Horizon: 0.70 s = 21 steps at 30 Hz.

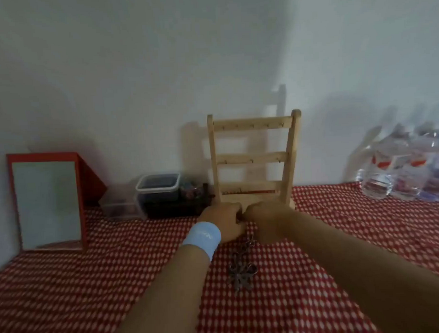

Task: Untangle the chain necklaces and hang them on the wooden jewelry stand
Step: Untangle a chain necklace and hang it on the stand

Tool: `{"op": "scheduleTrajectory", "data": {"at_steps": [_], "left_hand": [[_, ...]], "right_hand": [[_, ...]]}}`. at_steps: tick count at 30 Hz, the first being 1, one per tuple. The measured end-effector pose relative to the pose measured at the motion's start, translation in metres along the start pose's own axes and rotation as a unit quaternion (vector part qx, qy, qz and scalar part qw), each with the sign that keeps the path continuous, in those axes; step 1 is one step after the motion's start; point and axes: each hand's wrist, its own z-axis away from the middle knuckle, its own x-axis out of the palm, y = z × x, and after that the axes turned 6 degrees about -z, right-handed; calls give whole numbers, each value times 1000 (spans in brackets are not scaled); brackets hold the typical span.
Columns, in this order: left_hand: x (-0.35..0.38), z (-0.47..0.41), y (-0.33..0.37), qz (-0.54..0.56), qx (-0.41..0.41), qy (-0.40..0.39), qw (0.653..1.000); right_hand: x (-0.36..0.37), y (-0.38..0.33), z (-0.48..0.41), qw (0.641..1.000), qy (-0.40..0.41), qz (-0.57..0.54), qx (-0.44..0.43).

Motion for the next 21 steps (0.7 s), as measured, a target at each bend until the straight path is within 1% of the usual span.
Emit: {"op": "scheduleTrajectory", "data": {"at_steps": [3,4,8,10,12,14,16,19,21], "left_hand": [[19,3,0,6,-3,23,1000],[24,5,-1,15,-10,35,999],[47,29,19,38,9,58,998],[51,39,28,8,-1,46,999],[52,47,36,0,-12,22,1000],[51,53,43,10,-22,11,1000],[49,53,48,8,-33,32,999],[37,44,47,41,-79,110,990],[27,34,43,66,-90,164,980]], "right_hand": [[26,2,1,999,47,-9,0],[34,0,4,997,72,-6,11],[66,-4,29,988,146,-7,59],[73,-4,43,980,181,1,85],[75,-5,57,975,201,2,94],[73,-3,71,973,206,-15,106],[68,0,80,971,206,-42,115],[56,15,80,969,180,-81,146],[51,30,75,968,152,-74,188]]}}
